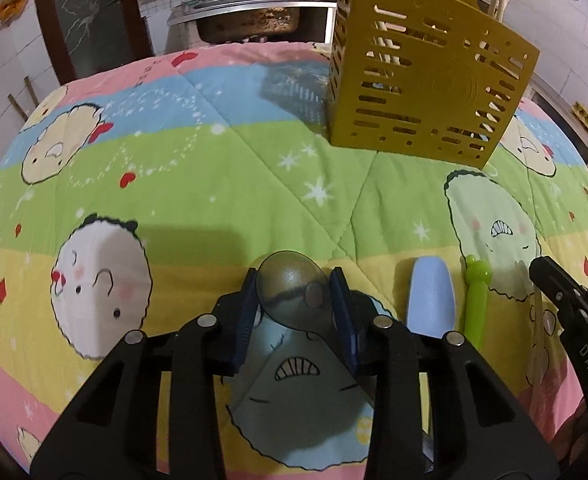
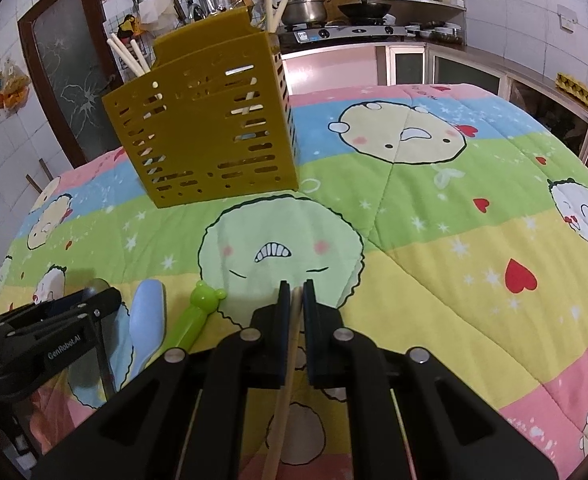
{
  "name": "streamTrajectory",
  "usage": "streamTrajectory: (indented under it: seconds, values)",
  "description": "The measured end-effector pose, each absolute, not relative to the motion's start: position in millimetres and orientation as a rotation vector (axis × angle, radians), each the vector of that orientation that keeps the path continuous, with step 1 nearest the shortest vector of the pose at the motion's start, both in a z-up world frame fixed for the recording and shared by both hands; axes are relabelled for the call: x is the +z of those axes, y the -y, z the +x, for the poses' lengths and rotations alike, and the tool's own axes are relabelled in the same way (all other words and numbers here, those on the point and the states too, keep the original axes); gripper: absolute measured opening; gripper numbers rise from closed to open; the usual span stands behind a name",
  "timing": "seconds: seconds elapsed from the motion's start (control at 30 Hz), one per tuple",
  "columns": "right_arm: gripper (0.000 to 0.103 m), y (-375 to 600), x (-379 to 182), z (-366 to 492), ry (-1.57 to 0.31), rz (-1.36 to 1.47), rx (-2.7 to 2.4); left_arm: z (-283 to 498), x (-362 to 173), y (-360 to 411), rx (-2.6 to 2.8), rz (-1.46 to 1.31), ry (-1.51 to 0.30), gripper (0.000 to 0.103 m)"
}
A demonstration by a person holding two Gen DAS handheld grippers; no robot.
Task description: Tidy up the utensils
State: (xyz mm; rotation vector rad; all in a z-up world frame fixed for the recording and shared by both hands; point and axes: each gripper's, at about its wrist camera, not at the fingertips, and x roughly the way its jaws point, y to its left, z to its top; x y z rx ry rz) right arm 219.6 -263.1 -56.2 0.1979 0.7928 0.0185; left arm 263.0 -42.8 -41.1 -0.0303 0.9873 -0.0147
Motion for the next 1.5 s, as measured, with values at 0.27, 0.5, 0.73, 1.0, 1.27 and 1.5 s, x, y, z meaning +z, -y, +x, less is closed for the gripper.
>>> streamTrajectory:
  seconds: [0.27,0.5,0.73,1.0,1.27,1.5]
  values:
    - [0.006,264.0,-35.7,212.3,-0.706,0.195,-0.001,261.0,-15.5,42.0,-0.058,0.02,-0.876,0.035]
    - [0.004,256.0,-6.5,201.2,-0.599,0.155,-0.019,248.2,28.4,35.4,-0.099,0.067,-0.69,0.035]
    - [0.003,249.1,18.4,193.0,-0.546,0.098,-0.031,231.2,58.0,30.1,-0.141,0.075,-0.578,0.035]
    - [0.007,256.2,-25.3,205.9,-0.699,0.11,-0.042,230.2,53.4,24.9,-0.164,0.075,-0.593,0.035]
    - [0.04,251.8,-53.7,221.3,-0.796,0.076,-0.075,236.2,50.9,26.8,-0.166,0.084,-0.597,0.035]
    - [0.01,242.6,-66.9,229.0,-0.855,0.068,-0.077,242.0,45.6,28.7,-0.165,0.094,-0.593,0.035]
